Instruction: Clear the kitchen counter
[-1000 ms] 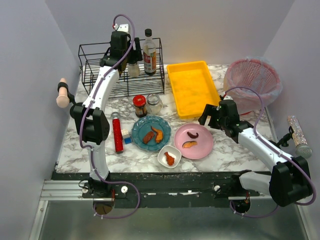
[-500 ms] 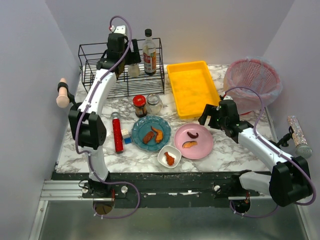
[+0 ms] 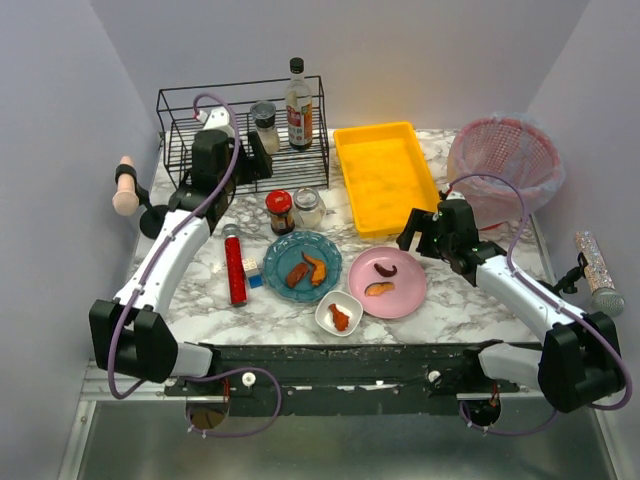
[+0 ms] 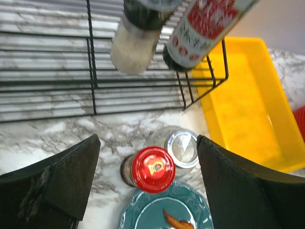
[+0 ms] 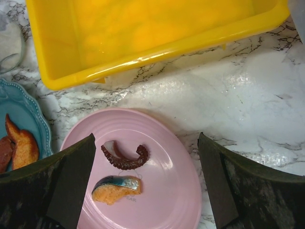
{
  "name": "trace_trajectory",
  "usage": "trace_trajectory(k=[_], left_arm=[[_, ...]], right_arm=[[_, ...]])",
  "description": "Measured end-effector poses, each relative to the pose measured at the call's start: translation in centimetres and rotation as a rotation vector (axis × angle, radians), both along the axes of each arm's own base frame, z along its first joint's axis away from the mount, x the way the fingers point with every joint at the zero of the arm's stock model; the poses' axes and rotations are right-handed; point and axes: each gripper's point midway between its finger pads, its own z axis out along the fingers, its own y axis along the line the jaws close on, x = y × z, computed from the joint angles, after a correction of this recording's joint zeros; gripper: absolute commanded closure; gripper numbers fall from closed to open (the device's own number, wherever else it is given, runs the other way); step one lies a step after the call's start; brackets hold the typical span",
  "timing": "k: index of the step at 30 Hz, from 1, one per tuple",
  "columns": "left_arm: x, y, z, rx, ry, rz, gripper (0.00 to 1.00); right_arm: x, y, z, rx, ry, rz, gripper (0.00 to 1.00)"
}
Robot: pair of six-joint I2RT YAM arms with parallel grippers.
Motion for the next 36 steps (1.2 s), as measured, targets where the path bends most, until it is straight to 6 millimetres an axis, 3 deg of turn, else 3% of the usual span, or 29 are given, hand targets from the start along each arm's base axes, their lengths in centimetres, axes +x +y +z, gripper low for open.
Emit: trace_trajectory(k=[5, 9, 17, 27, 36], left_arm=[[-2.8, -2.4, -5.6, 0.005, 0.104, -0.066, 0.05], [-4.1, -3.6, -8.8, 0.011, 0.163, -0.098, 0.04], [-3.2, -4.1, -9.9, 0.01, 0.163, -0.092, 0.01], [-2.4, -6.5, -12.8, 0.091, 0.213, -0.101, 0.01], [-2.2, -5.6, -13.7, 0.155, 0.239, -0.051, 0.02]], right_arm=[[0.0, 0.0, -0.2, -0.002, 0.005, 0.001, 0.04], [0.0, 0.0, -0.2, -0.001, 0.007, 0.002, 0.04], [0.0, 0.0, -0.2, -0.001, 0.006, 0.002, 0.04], [0.0, 0.0, -0.1, 0.0, 0.005, 0.001, 0.04], [0.0, 0.0, -0.1, 0.001, 0.005, 0.001, 0.04]])
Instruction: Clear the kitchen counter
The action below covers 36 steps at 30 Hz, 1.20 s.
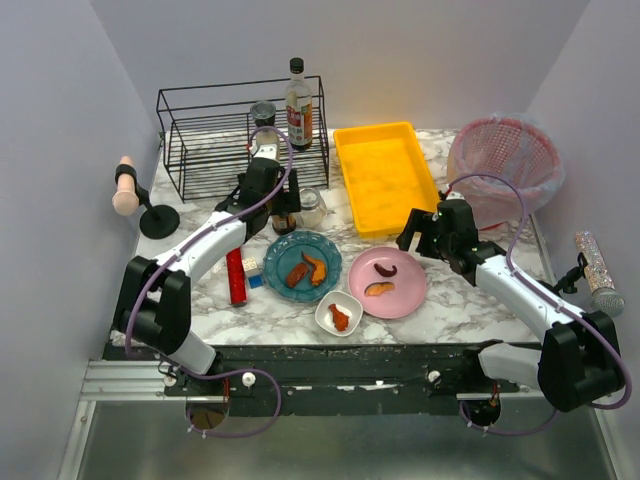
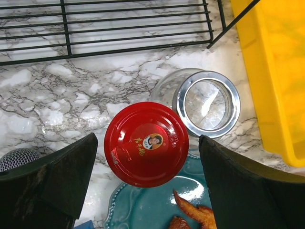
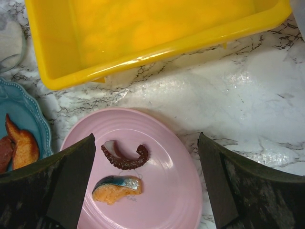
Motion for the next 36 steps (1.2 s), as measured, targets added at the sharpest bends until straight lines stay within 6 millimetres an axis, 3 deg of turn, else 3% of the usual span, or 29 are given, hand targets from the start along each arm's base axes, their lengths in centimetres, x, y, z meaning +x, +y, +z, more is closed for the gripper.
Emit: trace_trajectory(k=[5, 15, 19, 25, 27, 32, 36], left_arm=[[0.1, 0.0, -1.1, 0.029, 0.022, 0.004, 0.08], [0.5, 0.3, -1.6, 0.067, 0.027, 0.012, 0.3], [0.6, 0.5, -1.6, 0.089, 0.032, 0.02, 0.49], [0.2, 1.0, -1.4, 0.124, 0.058, 0.015, 0.92], [0.1, 1.1, -1.2, 0.137, 0.069, 0.012, 1.0], [0.3, 1.2, 1.4, 0.155, 0.054, 0.002, 1.0], [0.8, 1.4, 6.6, 0.148, -0.033, 0.003, 1.0]], right_arm=[[0.0, 0.0, 0.0, 0.004, 0.001, -0.004, 0.04], [0.0, 0.0, 0.0, 0.004, 0.001, -0.003, 0.04], [0.0, 0.0, 0.0, 0.004, 0.002, -0.003, 0.04], [0.0, 0.0, 0.0, 0.005, 0.001, -0.003, 0.04], [0.0, 0.0, 0.0, 0.005, 0.001, -0.002, 0.04], [0.0, 0.0, 0.0, 0.005, 0.002, -0.002, 0.04], [0.0, 0.0, 0.0, 0.005, 0.002, -0.002, 0.04]])
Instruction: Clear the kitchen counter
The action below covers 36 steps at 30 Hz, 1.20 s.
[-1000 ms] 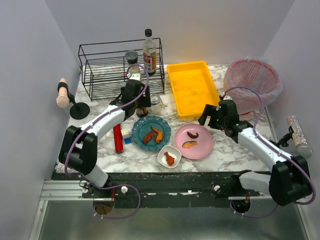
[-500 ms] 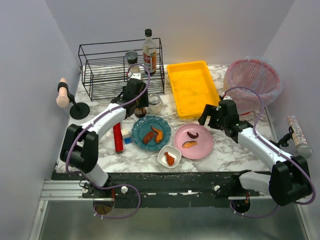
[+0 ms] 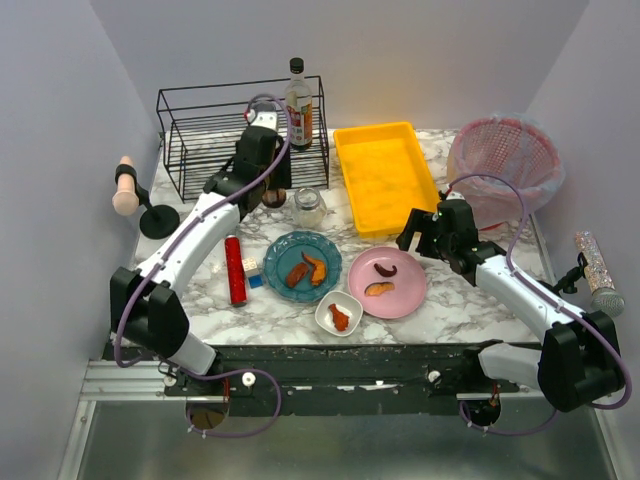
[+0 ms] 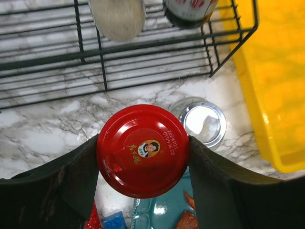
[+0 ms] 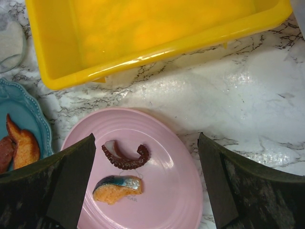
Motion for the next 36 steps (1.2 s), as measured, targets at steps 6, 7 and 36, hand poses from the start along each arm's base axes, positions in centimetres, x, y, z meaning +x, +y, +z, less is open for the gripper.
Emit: trace_trajectory(k=[6, 7, 36], left_arm=[[0.8, 1.9, 8.2, -0.029, -0.151, 0.017, 1.0], [1.0, 2.7, 9.2, -0.034, -0.169, 0.03, 1.0], [11.9, 9.5, 9.6, -0.036, -0.175, 0.123, 1.0]], right_arm=[[0.0, 0.0, 0.0, 0.0, 0.0, 0.0, 0.04], [0.0, 0.0, 0.0, 0.0, 0.0, 0.0, 0.04], [-0.1, -0.1, 1.0, 0.008, -0.033, -0.004, 0.04]])
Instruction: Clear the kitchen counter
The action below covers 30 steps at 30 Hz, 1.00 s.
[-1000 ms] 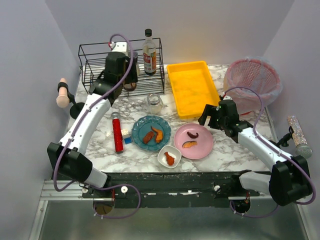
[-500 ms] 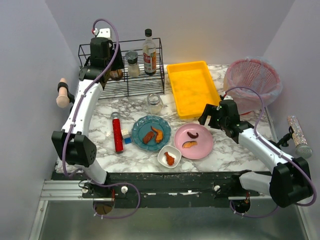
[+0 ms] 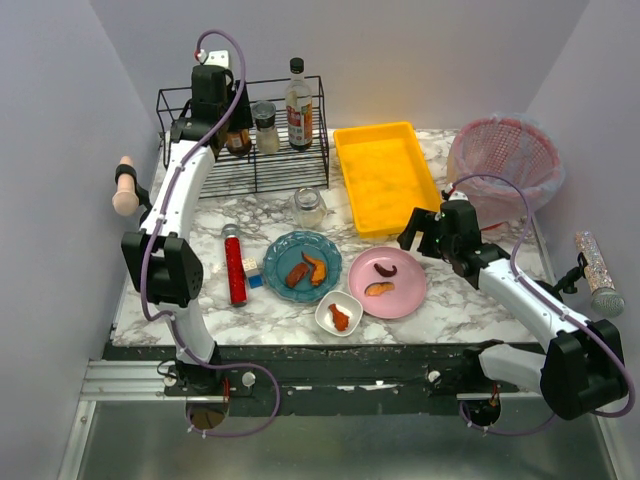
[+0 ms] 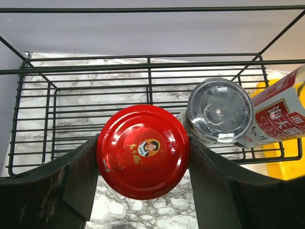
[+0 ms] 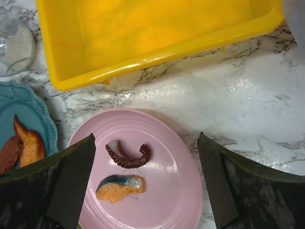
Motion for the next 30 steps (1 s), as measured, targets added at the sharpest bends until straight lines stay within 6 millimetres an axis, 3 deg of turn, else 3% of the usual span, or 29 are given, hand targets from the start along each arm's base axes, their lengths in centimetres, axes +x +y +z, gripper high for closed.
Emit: trace_trajectory(k=[10, 14, 16, 19, 30], left_arm=[[1.0, 0.6, -2.3, 0.019, 0.043, 0.006, 1.0], [1.6, 0.6, -2.3, 0.02, 0.035, 0.007, 0.98], [1.9, 0.7, -2.4, 0.02, 0.032, 0.008, 0.85], [2.1, 0.8, -2.4, 0.018, 0.025, 0.011, 0.58], [2.4, 1.0, -2.4, 0.013, 0.016, 0.01, 0.25]], right_arm=[[-0.1, 0.0, -0.1, -0.001, 0.003, 0.0, 0.04], [-0.1, 0.0, -0.1, -0.002, 0.006, 0.0, 0.04], [-0.1, 0.0, -0.1, -0.002, 0.006, 0.0, 0.04], [-0.1, 0.0, -0.1, -0.002, 0.007, 0.0, 0.04], [-0.3, -0.1, -0.3, -0.005, 0.014, 0.0, 0.04]])
